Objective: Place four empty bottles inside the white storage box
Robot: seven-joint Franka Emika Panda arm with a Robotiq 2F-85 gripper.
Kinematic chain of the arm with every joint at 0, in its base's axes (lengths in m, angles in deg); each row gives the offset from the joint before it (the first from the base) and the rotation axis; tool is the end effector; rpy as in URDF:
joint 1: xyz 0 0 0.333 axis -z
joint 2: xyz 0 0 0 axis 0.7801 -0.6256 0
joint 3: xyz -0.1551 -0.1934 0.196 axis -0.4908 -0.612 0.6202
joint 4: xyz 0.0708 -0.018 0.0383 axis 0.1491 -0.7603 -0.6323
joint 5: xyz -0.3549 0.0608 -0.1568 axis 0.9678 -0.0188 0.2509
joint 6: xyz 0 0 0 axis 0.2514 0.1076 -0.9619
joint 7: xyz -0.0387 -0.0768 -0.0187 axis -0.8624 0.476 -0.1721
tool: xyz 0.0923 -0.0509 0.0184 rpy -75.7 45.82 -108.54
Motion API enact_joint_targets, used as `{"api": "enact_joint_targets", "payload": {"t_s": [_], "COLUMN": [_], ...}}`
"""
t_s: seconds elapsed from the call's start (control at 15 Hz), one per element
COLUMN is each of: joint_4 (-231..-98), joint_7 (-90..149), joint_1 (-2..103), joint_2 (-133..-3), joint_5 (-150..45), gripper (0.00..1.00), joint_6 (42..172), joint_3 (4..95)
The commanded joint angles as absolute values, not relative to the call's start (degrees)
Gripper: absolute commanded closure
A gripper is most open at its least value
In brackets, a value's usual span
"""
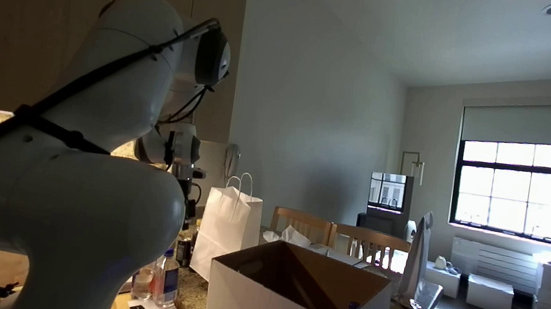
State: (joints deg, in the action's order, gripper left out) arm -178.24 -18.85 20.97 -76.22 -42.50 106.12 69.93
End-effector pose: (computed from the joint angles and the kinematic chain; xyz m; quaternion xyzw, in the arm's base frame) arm 0.4557 0.4568 0.3058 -0.9989 -0.0048 -0.0454 0.0100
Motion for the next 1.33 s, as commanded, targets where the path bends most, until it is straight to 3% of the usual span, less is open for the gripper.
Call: {"api": "enact_joint_targets", "payload": {"t_s": [0.0,1.27], "joint_4": [-181.1,-179.8], "joint_7": [-18.4,-13.2], "joint_1": [20.5,20.8], "joint_2": [-76.7,-82.4], "joint_5": [-43.8,-49.0], "gripper": [0.00,0.00], "joint_6": [108.7,109.2], "joint_3": [68.5,67.7]}}
